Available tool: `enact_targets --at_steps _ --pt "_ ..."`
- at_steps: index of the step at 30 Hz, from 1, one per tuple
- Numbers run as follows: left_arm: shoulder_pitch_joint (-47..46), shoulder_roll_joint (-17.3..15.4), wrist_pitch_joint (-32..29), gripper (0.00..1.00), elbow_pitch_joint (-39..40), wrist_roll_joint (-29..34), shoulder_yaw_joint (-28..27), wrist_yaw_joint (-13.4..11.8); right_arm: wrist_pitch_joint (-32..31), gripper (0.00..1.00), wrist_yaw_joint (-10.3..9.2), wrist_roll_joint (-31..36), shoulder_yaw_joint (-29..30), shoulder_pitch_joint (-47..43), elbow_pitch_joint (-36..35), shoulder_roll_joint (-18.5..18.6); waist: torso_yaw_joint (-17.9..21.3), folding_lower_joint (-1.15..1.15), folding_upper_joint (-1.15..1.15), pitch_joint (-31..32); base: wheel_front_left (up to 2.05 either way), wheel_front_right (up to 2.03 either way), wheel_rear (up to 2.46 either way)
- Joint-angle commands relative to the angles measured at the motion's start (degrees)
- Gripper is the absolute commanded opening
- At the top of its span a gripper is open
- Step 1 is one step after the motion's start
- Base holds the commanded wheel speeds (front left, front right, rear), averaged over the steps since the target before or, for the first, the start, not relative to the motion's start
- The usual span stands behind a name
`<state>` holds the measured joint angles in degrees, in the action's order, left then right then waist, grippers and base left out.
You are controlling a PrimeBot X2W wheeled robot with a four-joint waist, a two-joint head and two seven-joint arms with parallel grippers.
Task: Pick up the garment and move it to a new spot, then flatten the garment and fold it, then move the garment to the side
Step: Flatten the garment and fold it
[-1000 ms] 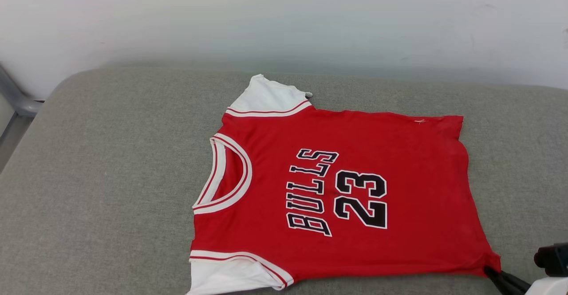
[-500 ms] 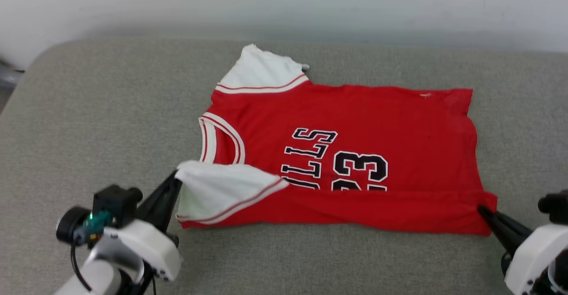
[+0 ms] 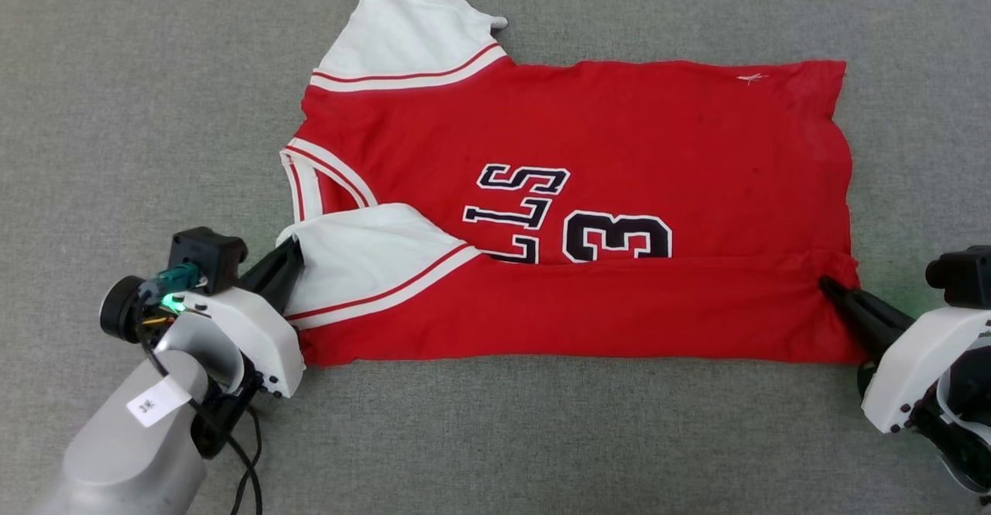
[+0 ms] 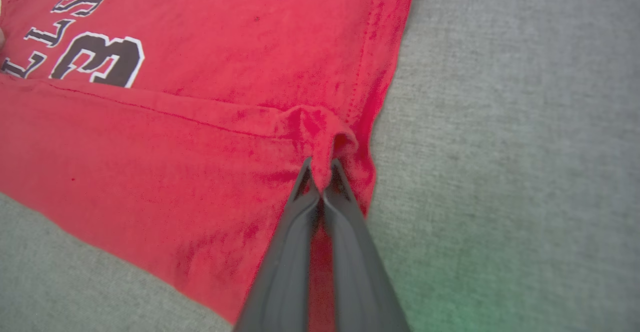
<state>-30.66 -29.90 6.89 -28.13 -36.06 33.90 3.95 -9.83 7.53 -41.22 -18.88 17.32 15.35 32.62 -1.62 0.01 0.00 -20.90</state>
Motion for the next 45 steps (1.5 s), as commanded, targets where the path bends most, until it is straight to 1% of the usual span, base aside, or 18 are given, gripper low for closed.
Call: enact_targets --at_steps 1,6,9,10,11,12,13,16,19,21,24,30,34,36,37,41,45 --pt "-0.7 0.8 0.6 0.0 -1.8 -0.6 0.1 0.6 0.0 0.0 -0.09 -0.1 -0.9 0.3 1.1 -0.7 0.1 -0.01 0.0 -0.1 0.0 0.0 0.0" --pt "-1.7 2.7 2.3 0.0 -8.0 -0.9 1.8 2.0 0.7 0.0 -0.09 -0.8 -2.3 0.9 2.4 -0.9 -0.1 -0.01 0.0 0.2 0.0 0.0 0.0" --pt "-2.6 3.2 3.6 0.0 -10.5 -1.0 2.4 2.5 1.2 0.01 -0.09 -0.7 -2.4 1.0 2.7 -0.5 -0.3 -0.01 0.0 1.2 0.0 0.0 0.0" --pt "-3.0 3.3 3.9 0.0 -11.0 -0.8 2.5 2.6 1.5 0.13 -0.09 -0.6 -2.4 0.9 2.6 -0.3 -0.4 -0.01 0.0 1.6 0.0 0.0 0.0" --pt "-3.3 3.3 4.2 0.14 -11.5 -0.9 2.5 2.7 1.6 0.53 -0.09 -0.4 -2.2 0.9 2.4 -0.2 -0.5 -0.01 0.0 2.1 0.0 0.0 0.0" --pt "-3.6 3.2 4.3 0.55 -12.1 -1.0 2.6 2.8 1.9 1.0 -0.09 -0.3 -1.9 0.9 2.1 -0.1 -0.6 -0.01 0.0 2.6 0.0 0.0 0.0" --pt "-4.0 2.9 4.7 1.0 -12.4 -0.7 2.7 2.9 2.3 1.0 -0.09 -0.3 -1.5 0.9 1.7 -0.2 -0.7 -0.01 0.0 3.1 0.0 0.0 0.0" --pt "-5.2 2.3 5.4 1.0 -12.3 -0.1 2.9 3.0 3.0 1.0 -0.08 0.2 -0.5 0.3 0.4 -0.1 -1.0 -0.01 0.0 4.8 0.0 0.0 0.0" --pt "-5.9 1.2 4.8 1.0 -11.3 -0.1 2.8 2.9 3.4 1.0 -0.08 0.4 1.1 -0.5 -0.9 -0.2 -1.6 -0.01 0.0 6.5 0.0 0.0 0.0" --pt "-6.5 0.0 3.4 1.0 -9.8 0.0 2.9 3.0 3.5 1.0 -0.08 1.0 2.2 -1.4 -1.9 -0.2 -2.0 -0.01 0.0 7.5 0.0 0.0 0.0" --pt "-7.0 -1.7 -0.3 1.0 -7.1 -1.2 3.0 3.1 3.1 1.0 -0.08 1.8 3.6 -2.4 -3.4 -0.7 -2.6 -0.01 0.0 8.6 0.0 0.0 0.0" --pt "-8.3 -4.7 -10.5 1.0 -0.3 -5.6 3.2 3.3 1.6 1.0 -0.07 3.6 5.8 -3.9 -5.4 -2.1 -3.4 -0.01 0.0 9.9 0.0 0.0 0.0" --pt "-8.5 -6.0 -20.5 1.0 3.4 -11.1 3.7 3.3 0.7 1.0 -0.07 4.5 6.6 -4.7 -6.3 -3.2 -3.6 -0.01 0.0 10.4 0.0 0.0 0.0" --pt "-8.3 -6.7 -26.3 1.0 4.8 -13.8 4.3 3.4 0.2 1.0 -0.08 5.0 6.9 -4.8 -6.7 -3.7 -3.5 -0.01 0.0 10.7 0.0 0.0 0.0" --pt "-8.3 -6.7 -26.3 1.0 4.8 -13.8 4.3 3.4 0.2 1.0 -0.08 5.0 6.9 -4.8 -6.7 -3.7 -3.5 -0.01 0.0 10.7 0.0 0.0 0.0" --pt "-7.7 -8.0 -35.8 1.0 7.7 -17.9 6.1 3.4 -0.5 1.0 -0.08 5.5 7.2 -5.2 -7.4 -4.3 -3.1 -0.01 0.0 10.8 0.0 0.0 0.0" --pt "-6.8 -8.9 -42.1 1.0 9.2 -20.8 7.2 3.1 -0.8 1.0 -0.08 5.6 7.5 -5.3 -7.9 -4.7 -2.4 -0.01 0.0 10.5 0.0 0.0 0.0"
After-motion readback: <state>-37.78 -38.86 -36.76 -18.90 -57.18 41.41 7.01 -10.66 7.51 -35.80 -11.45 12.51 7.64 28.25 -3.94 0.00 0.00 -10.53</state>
